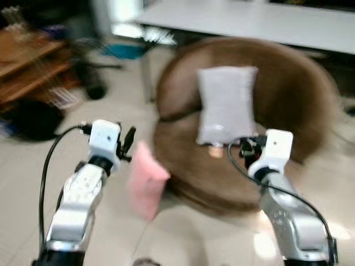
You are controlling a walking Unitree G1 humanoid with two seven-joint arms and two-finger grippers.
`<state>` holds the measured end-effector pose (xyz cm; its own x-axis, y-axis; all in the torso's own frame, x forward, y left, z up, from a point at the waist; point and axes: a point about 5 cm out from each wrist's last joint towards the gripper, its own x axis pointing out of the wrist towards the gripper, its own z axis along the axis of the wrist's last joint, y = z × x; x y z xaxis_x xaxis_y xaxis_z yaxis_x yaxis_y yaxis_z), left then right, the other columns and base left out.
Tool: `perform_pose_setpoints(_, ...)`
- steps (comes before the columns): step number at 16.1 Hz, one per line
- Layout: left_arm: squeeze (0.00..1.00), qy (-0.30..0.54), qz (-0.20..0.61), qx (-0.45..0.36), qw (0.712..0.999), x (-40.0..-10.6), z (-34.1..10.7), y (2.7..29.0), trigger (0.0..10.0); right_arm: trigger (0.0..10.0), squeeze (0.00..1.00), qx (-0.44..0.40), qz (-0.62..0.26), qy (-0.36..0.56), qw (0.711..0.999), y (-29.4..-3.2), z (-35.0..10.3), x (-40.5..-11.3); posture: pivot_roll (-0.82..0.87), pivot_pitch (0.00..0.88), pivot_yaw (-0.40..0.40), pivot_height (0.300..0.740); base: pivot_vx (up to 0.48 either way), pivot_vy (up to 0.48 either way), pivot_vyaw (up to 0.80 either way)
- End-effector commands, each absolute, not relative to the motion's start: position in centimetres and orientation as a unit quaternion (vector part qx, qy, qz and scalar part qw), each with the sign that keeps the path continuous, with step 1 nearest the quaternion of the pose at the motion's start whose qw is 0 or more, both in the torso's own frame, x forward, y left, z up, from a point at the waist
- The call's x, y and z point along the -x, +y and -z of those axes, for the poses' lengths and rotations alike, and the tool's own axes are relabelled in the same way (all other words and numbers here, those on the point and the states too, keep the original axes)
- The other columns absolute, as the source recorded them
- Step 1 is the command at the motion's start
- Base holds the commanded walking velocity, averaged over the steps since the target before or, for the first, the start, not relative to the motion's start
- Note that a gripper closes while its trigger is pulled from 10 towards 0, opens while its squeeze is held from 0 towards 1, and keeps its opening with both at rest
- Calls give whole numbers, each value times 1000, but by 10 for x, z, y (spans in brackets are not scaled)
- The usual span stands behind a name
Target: Move the pillow to the sofa from floor
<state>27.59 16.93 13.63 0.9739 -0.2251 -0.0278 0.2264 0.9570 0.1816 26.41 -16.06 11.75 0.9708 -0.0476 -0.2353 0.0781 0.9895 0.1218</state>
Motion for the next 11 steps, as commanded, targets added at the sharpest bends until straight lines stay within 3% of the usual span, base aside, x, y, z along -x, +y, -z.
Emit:
perform_pose_setpoints(1, 0, 3, 121, -99, 988, -276, -136, 166, 10000, 10000, 0, -61, 42, 119, 990, -166, -117, -263, -22, 60, 5, 740, 0, 364, -800)
perform_pose_setpoints(11, 0, 2, 124, -105, 987, -279, -134, 166, 10000, 10000, 0, -64, 42, 117, 990, -165, -116, -264, -24, 32, 7, 740, 0, 370, -800)
